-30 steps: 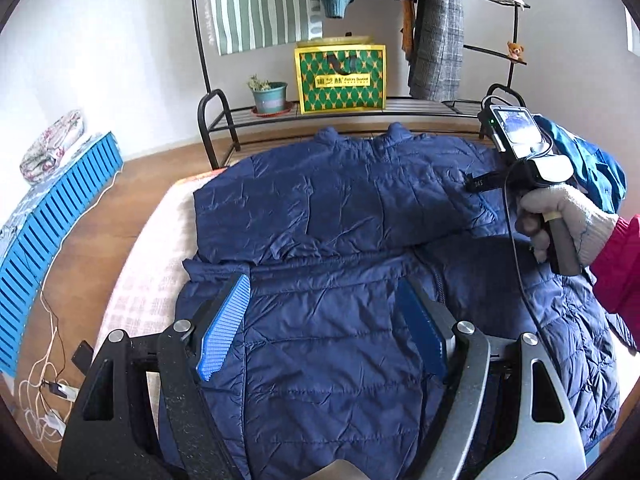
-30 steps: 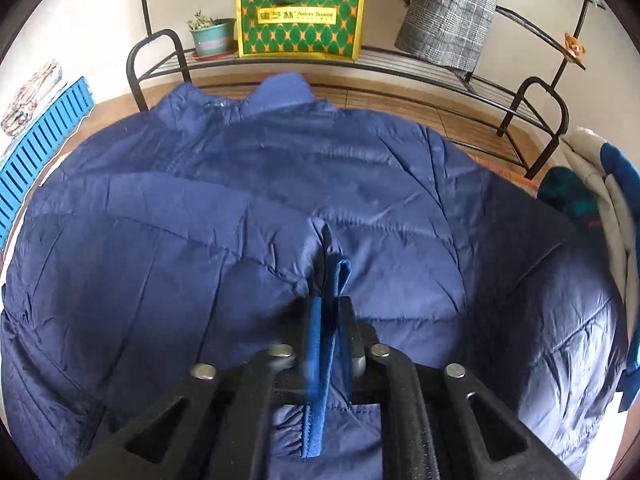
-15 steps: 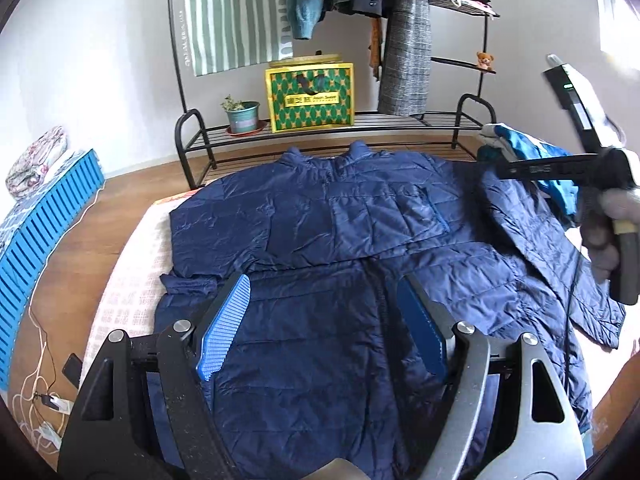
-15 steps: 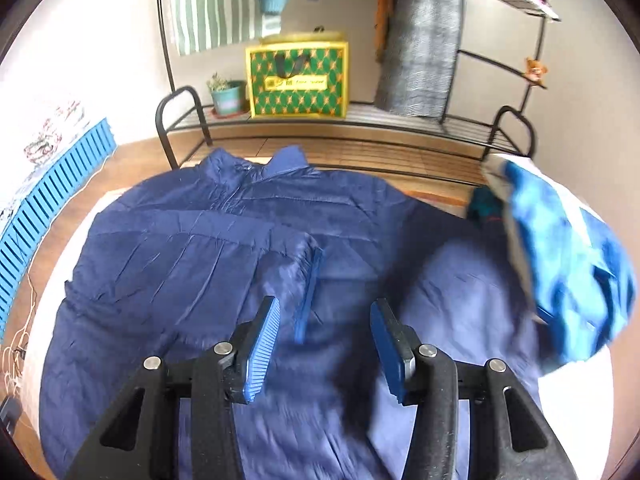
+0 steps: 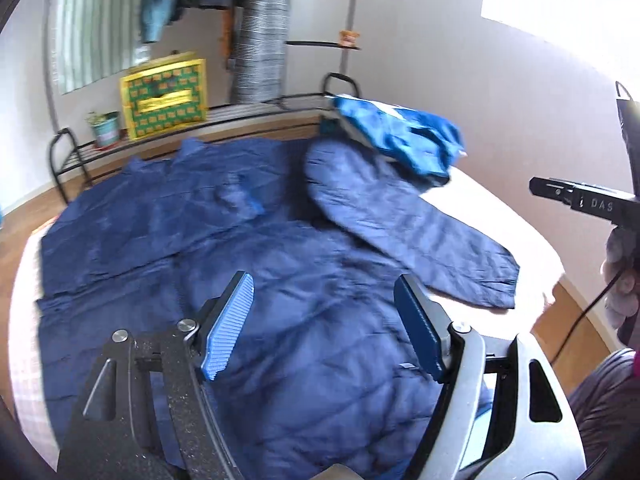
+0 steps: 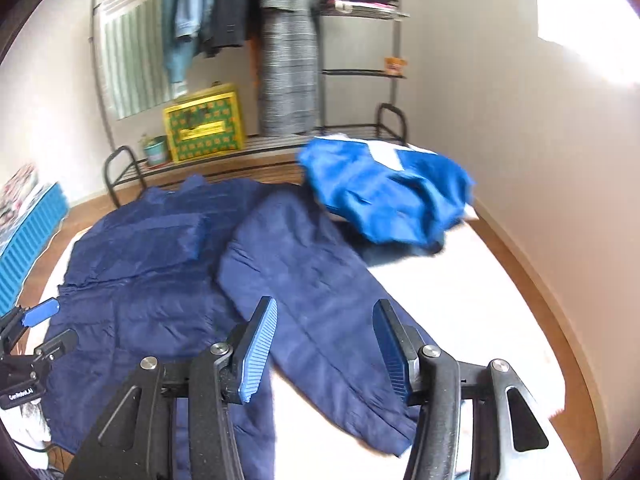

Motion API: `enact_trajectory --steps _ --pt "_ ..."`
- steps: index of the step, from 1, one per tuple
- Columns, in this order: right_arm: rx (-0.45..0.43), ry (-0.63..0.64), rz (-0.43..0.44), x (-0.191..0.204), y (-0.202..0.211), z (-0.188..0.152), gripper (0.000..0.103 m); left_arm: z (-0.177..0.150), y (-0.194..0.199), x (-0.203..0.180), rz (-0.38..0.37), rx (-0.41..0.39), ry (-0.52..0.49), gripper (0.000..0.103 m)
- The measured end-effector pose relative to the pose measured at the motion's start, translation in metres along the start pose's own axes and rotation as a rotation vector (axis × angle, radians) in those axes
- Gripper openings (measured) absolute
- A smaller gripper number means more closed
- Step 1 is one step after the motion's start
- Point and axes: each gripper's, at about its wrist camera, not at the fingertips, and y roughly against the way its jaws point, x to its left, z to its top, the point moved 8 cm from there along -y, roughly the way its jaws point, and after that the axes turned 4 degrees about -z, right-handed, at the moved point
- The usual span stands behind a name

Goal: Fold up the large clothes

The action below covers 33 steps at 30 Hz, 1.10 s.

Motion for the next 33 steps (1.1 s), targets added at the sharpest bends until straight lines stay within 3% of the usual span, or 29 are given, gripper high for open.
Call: enact_trajectory --steps 7,13,21,30,31,33 --pt "-0.045 -0.137 -0.13 -0.098 0.023 -0.026 0.052 -0.004 -0.064 -0.125 -0.219 0.129 -0.088 0.067" --pt "-0.063 -0.243 -0.154 -0.15 0.034 -0.044 0.052 -0.032 -0.123 -0.219 -0.344 0.276 -0.183 0.067" --pt "-0.077 -0.333 -0.177 -0.181 0.032 -0.056 0.053 -0.066 -0.183 -0.267 -0.314 0.417 -0.284 0.067" --pt "-0.077 -0.364 -0.162 -0.187 0.029 -0.058 0.053 -0.075 -0.219 -0.276 -0.18 0.452 -0.338 0.067" --pt "-0.081 -0.372 -0.156 -0.188 0.03 -0.057 0.053 -0.075 -0.22 -0.276 -0.169 0.446 -0.345 0.064" --pt "-0.087 -0.379 -0.153 -0.188 0.031 -0.056 0.053 -0.072 -0.221 -0.272 -0.138 0.428 -0.336 0.034"
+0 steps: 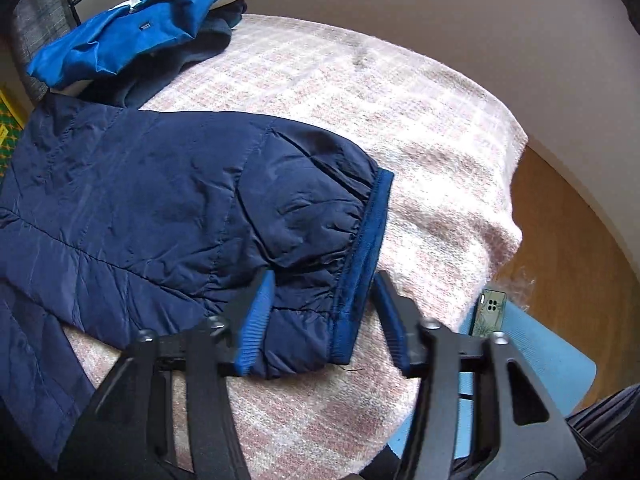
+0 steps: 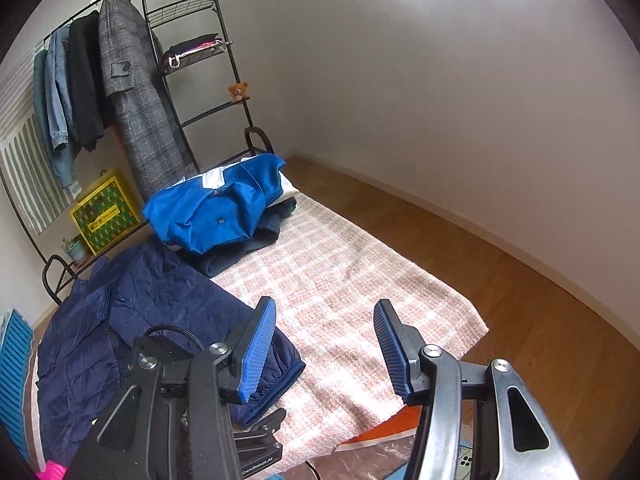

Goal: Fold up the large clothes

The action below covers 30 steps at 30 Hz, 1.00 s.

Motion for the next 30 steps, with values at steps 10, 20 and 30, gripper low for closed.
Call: enact_trajectory --steps 10,20,30 --pt "-0.002 0.016 0.009 0.014 0.0 0.001 0.053 0.013 0.062 0.044 -0.186 -0.098 0.246 0.003" --pt "0.033 0.136 0.075 0.075 -0.005 -0.008 0.053 0.006 0.196 0.176 -0.174 -0.332 0.462 0.003" --pt "0.097 0.3 0.207 0.178 -0.013 -0.033 0.053 -0.098 0.282 0.347 -0.028 -0.472 0.745 0.003"
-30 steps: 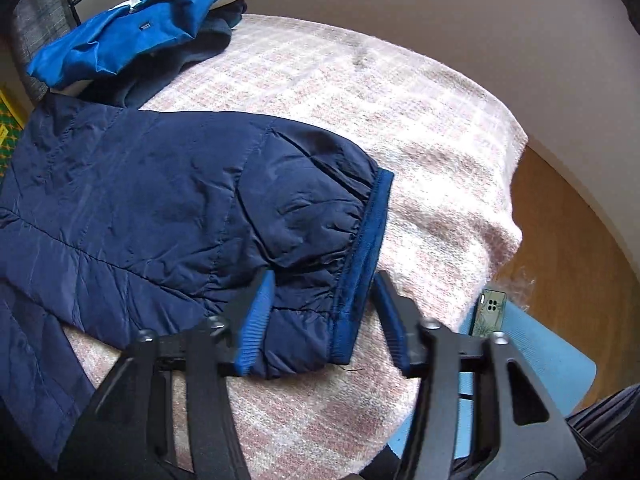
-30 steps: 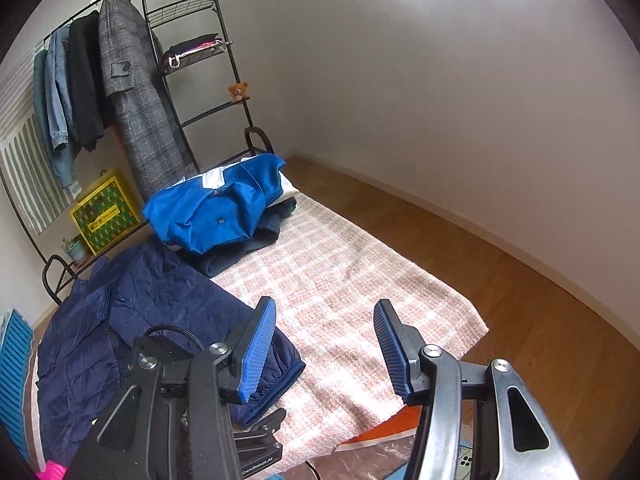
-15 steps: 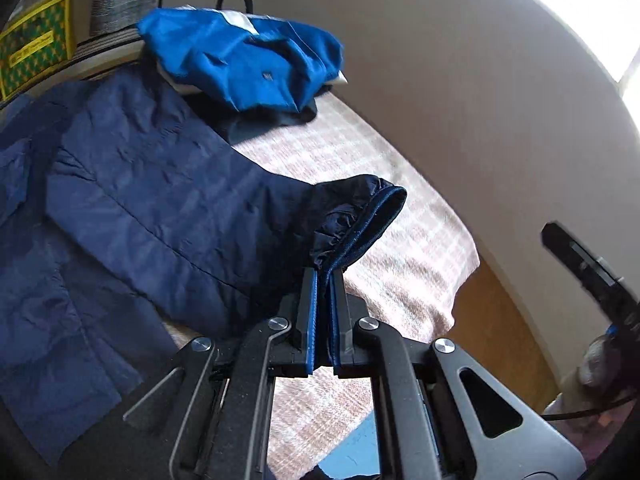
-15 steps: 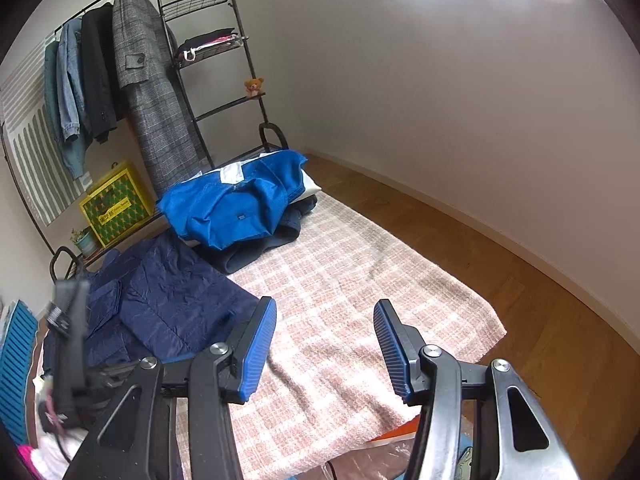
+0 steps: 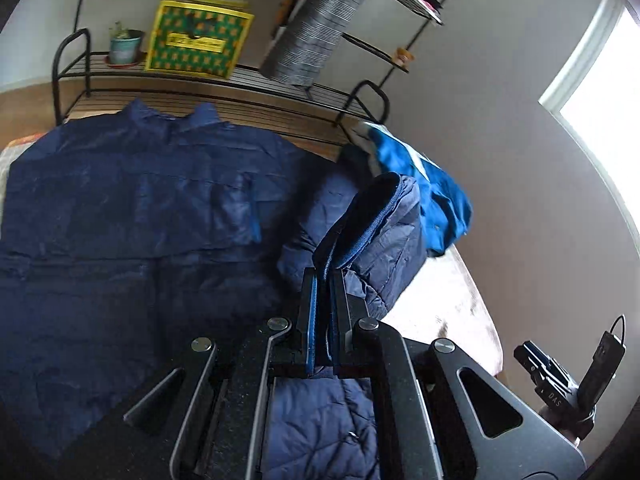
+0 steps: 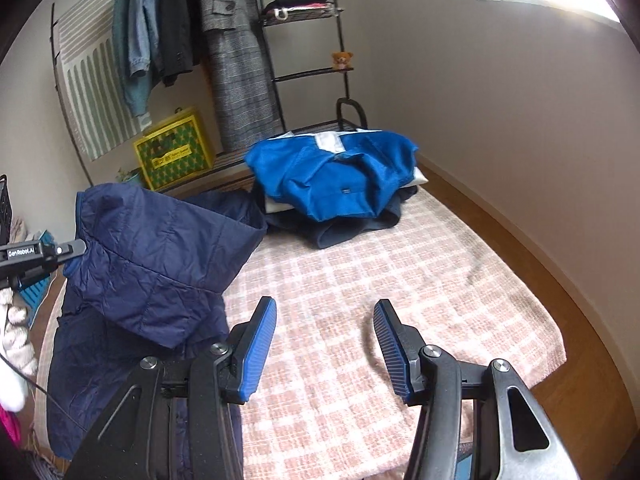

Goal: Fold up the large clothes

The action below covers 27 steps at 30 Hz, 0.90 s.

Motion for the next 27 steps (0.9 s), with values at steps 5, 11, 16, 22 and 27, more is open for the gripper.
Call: enact_trajectory --steps 5,11,16,22,27 --pt "0.045 0.105 0.052 0.054 -0.026 0.003 0.053 0.015 0.034 0.089 0.057 -0.061 0.124 0.003" --pt "0.116 0.202 0.113 0.114 -0.061 0.0 0.052 0.036 0.056 0.19 0.108 -0.149 0.265 0.003" --pt "0.175 0.266 0.124 0.139 -0.083 -0.015 0.05 0.049 0.045 0.264 0.167 -0.183 0.32 0.003" --pt "0.202 0.301 0.119 0.149 -0.091 -0.022 0.05 0.041 0.004 0.337 0.241 -0.129 0.369 0.003" --pt "0.215 0.315 0.109 0.153 -0.096 -0.023 0.05 0.035 -0.023 0.373 0.287 -0.098 0.383 0.003"
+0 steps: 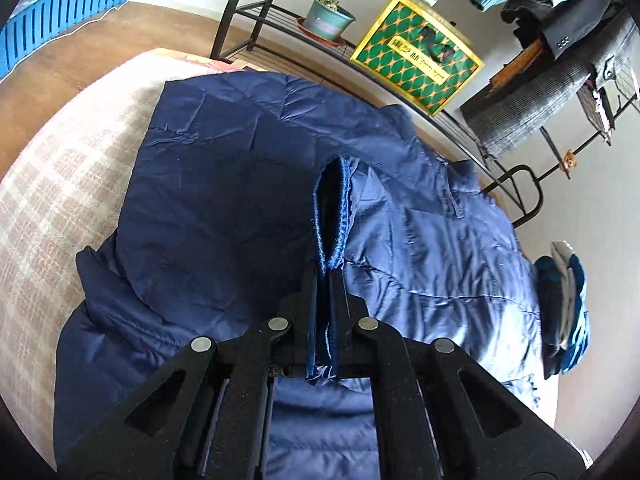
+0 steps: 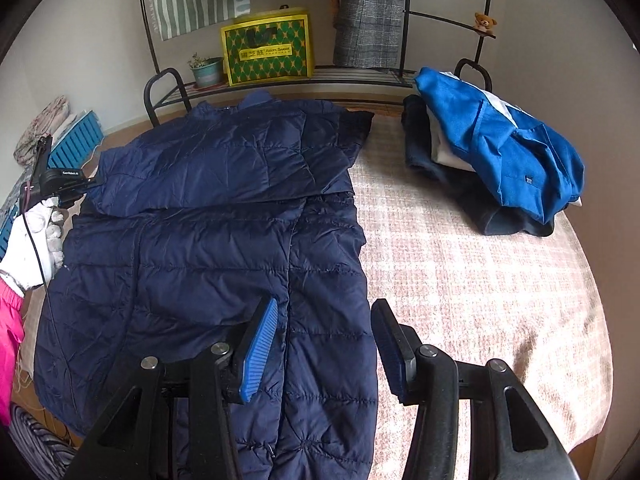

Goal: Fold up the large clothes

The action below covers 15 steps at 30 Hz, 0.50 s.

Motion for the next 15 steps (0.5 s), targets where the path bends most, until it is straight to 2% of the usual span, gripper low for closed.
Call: enact_trajectory --steps 8,12,15 --pt "0.015 0.012 -0.006 0.002 -0.006 -0.002 0.05 -0.002 -0.015 0.004 0.099 -0.009 -0.066 0.004" --pt "0.008 0.026 -0.005 0.005 -0.004 -0.002 0.05 0.0 -0.011 0.01 0.155 -0.001 -0.075 0.023" --pt "-0.011 0.033 -0.005 0.005 0.002 -0.002 0.05 0.007 0.012 0.015 0.186 -0.037 -0.089 0.026"
